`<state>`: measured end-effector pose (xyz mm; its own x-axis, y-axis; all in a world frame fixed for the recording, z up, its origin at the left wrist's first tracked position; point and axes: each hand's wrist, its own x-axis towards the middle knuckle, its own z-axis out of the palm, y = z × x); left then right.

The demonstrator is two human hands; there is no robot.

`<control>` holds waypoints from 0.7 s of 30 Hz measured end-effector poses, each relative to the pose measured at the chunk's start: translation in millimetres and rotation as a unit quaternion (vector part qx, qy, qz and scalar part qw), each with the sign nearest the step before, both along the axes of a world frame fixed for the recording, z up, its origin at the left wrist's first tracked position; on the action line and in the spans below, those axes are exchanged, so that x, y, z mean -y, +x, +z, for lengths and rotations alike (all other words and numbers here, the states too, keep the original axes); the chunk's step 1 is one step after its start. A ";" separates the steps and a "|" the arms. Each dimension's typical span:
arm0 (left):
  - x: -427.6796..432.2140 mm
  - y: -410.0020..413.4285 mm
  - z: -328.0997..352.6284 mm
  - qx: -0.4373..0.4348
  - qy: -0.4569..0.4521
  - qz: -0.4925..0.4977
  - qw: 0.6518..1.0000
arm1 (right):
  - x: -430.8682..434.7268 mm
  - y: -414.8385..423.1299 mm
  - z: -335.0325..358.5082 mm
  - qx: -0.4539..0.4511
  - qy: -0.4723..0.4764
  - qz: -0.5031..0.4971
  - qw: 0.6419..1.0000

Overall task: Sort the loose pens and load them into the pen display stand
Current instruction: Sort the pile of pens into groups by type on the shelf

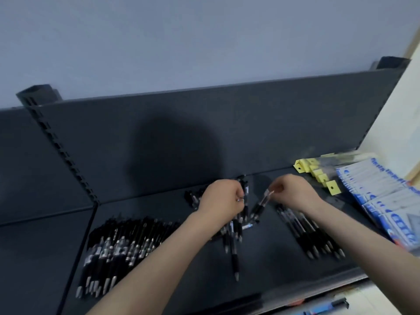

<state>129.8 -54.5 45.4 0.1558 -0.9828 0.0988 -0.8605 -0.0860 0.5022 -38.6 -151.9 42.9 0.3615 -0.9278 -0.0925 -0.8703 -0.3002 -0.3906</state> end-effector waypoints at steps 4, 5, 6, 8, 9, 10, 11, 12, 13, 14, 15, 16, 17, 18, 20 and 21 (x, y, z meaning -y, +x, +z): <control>50.7 -28.3 -7.8 0.037 0.053 -0.035 0.997 | 36.7 -3.8 2.5 -0.015 0.144 -0.001 0.989; 60.3 -34.1 -12.3 0.056 0.069 -0.036 0.995 | 43.0 -3.5 1.7 -0.009 0.169 -0.002 0.986; 68.1 -39.3 -17.2 0.075 0.085 -0.034 0.993 | 49.1 -2.8 -0.4 -0.006 0.180 -0.002 0.984; 80.0 -46.4 -27.3 0.105 0.117 -0.030 0.987 | 58.5 -0.8 -5.4 -0.012 0.188 0.000 0.982; 84.6 -48.7 -31.2 0.115 0.129 -0.027 0.985 | 62.2 0.5 -8.4 -0.018 0.194 0.001 0.981; 88.2 -50.8 -33.7 0.122 0.138 -0.024 0.983 | 66.2 1.9 -12.0 -0.023 0.205 0.000 0.979; 91.6 -52.7 -35.9 0.124 0.143 -0.020 0.982 | 69.6 3.4 -15.8 -0.028 0.219 -0.002 0.975; 94.9 -54.5 -37.6 0.124 0.145 -0.016 0.981 | 73.0 4.7 -19.6 -0.033 0.235 -0.006 0.971; 97.7 -56.8 -38.4 0.128 0.149 -0.013 0.981 | 75.6 5.9 -23.1 -0.039 0.247 -0.010 0.968; 100.1 -59.4 -38.9 0.134 0.155 -0.010 0.979 | 78.1 6.5 -26.4 -0.043 0.256 -0.017 0.966; 101.7 -61.9 -38.6 0.140 0.163 -0.010 0.976 | 80.1 6.9 -29.1 -0.045 0.261 -0.023 0.964; 103.6 -63.7 -38.6 0.143 0.170 -0.009 0.975 | 81.2 7.5 -30.4 -0.045 0.265 -0.028 0.963; 105.1 -64.6 -37.3 0.140 0.175 -0.005 0.975 | 81.8 7.9 -30.7 -0.044 0.267 -0.030 0.962; 106.3 -63.6 -35.9 0.130 0.172 0.003 0.977 | 82.3 8.1 -30.8 -0.044 0.270 -0.031 0.961; 105.6 -57.3 -26.9 0.096 0.146 0.030 0.984 | 83.5 9.4 -31.2 -0.043 0.271 -0.029 0.961; 103.6 -52.0 -20.3 0.073 0.121 0.049 0.989 | 84.0 10.1 -31.7 -0.042 0.266 -0.027 0.963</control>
<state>77.8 -158.1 25.1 0.2538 -0.9611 -0.1087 -0.9040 -0.2757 0.3269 -28.4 -235.9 11.1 0.2852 -0.7579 -0.5867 -0.9139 -0.0306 -0.4048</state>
